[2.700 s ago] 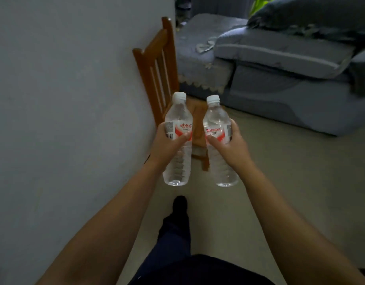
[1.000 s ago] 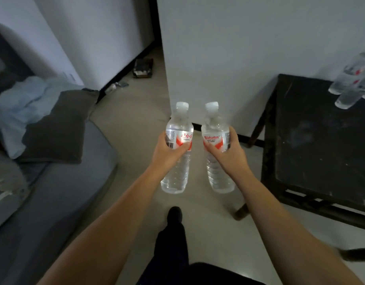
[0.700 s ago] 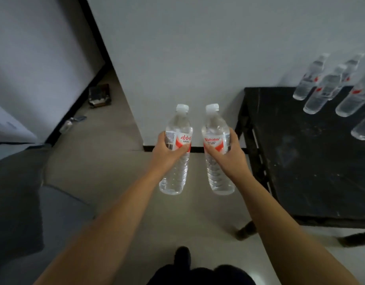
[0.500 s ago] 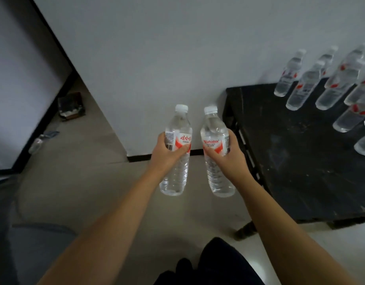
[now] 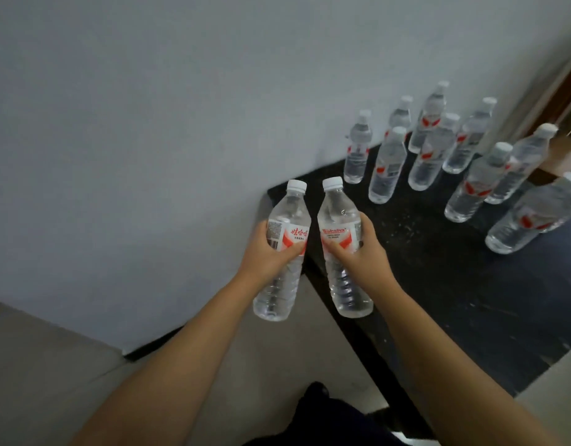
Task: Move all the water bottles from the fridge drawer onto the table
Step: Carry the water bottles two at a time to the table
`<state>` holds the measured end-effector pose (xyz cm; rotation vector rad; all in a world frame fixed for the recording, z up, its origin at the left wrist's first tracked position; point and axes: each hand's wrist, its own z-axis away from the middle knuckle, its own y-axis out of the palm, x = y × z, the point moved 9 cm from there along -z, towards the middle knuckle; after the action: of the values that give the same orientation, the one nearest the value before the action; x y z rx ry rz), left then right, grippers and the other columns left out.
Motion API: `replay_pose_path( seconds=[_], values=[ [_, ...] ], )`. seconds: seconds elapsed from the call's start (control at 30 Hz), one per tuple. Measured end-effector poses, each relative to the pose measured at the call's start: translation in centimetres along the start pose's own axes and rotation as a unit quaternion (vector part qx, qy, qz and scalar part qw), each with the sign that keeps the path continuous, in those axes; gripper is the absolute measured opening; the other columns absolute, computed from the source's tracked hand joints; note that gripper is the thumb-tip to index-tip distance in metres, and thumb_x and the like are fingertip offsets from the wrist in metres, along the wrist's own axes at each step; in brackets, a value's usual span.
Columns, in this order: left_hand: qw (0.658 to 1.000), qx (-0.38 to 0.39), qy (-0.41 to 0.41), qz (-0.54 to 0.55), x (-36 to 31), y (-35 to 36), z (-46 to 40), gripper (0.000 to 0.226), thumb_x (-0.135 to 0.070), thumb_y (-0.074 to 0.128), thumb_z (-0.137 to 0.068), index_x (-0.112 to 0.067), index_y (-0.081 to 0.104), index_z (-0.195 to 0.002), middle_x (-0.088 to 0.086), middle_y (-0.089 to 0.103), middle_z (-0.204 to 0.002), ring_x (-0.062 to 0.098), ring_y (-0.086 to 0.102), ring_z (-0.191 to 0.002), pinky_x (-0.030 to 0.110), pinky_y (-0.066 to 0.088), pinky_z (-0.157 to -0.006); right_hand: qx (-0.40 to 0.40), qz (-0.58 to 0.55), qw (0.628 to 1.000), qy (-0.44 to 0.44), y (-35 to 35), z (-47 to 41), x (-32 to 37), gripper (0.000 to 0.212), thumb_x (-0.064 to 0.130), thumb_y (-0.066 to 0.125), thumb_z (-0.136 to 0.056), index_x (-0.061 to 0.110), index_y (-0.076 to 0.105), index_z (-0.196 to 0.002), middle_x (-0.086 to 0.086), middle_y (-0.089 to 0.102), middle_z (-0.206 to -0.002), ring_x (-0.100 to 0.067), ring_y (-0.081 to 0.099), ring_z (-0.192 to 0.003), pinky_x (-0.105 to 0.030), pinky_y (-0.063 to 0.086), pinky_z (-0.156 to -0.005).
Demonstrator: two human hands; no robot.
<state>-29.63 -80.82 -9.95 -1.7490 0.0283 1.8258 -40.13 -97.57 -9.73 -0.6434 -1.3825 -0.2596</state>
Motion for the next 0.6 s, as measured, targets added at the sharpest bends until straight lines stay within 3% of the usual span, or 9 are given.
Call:
replay_pose_path(
  seconds=[0.07, 0.27, 0.37, 0.47, 0.6],
  values=[
    [1.0, 0.026, 0.008, -0.001, -1.6, 1.8, -3.2, 0.049, -0.036, 0.076, -0.075, -0.029, 0.045, -0.111, -0.011, 0.06, -0.099, 0.007, 0.062, -0.089, 0.023, 0.051, -0.071, -0.024, -0.01, 1.0, 0.008, -1.6, -2.5, -0.2, 0.076, 0.04, 0.072, -0.08, 0.036, 0.028, -0.142, 0.016, 0.057, -0.116, 0.0, 0.06, -0.098, -0.022, 0.05, -0.084],
    [0.994, 0.103, 0.03, -0.026, -5.3, 9.6, -9.7, 0.067, -0.03, 0.077, -0.075, -0.022, 0.036, -0.127, -0.001, 0.056, -0.121, 0.015, 0.057, -0.105, 0.027, 0.045, -0.084, -0.125, -0.019, 0.989, 0.072, -8.7, -5.3, -3.2, 0.074, 0.035, 0.073, -0.081, 0.035, 0.029, -0.141, 0.01, 0.057, -0.123, -0.008, 0.058, -0.107, -0.024, 0.048, -0.085],
    [0.985, 0.17, 0.032, -0.015, -6.3, 14.9, -11.5, 0.077, -0.028, 0.078, -0.074, -0.023, 0.03, -0.135, 0.0, 0.051, -0.131, 0.017, 0.052, -0.118, 0.029, 0.042, -0.092, -0.197, -0.025, 0.973, 0.121, -12.8, -5.2, -5.9, 0.072, 0.03, 0.076, -0.078, 0.025, 0.035, -0.137, 0.006, 0.058, -0.12, -0.014, 0.058, -0.11, -0.034, 0.049, -0.093],
    [0.969, 0.244, 0.032, -0.003, -6.9, 20.2, -13.1, 0.077, -0.026, 0.08, -0.071, -0.027, 0.034, -0.133, -0.004, 0.054, -0.126, 0.016, 0.052, -0.118, 0.033, 0.043, -0.099, -0.265, -0.022, 0.952, 0.155, -16.3, -4.9, -8.0, 0.065, 0.028, 0.079, -0.074, 0.021, 0.041, -0.127, 0.003, 0.059, -0.114, -0.018, 0.059, -0.109, -0.035, 0.048, -0.093],
    [0.949, 0.313, 0.048, 0.011, -8.6, 26.1, -14.9, 0.064, -0.013, 0.08, -0.071, -0.028, 0.042, -0.122, -0.009, 0.055, -0.113, 0.011, 0.053, -0.109, 0.027, 0.04, -0.091, -0.35, -0.014, 0.921, 0.169, -20.1, -4.9, -9.6, 0.058, 0.024, 0.078, -0.076, 0.025, 0.042, -0.121, 0.007, 0.057, -0.109, -0.014, 0.057, -0.104, -0.031, 0.044, -0.088]
  ],
)
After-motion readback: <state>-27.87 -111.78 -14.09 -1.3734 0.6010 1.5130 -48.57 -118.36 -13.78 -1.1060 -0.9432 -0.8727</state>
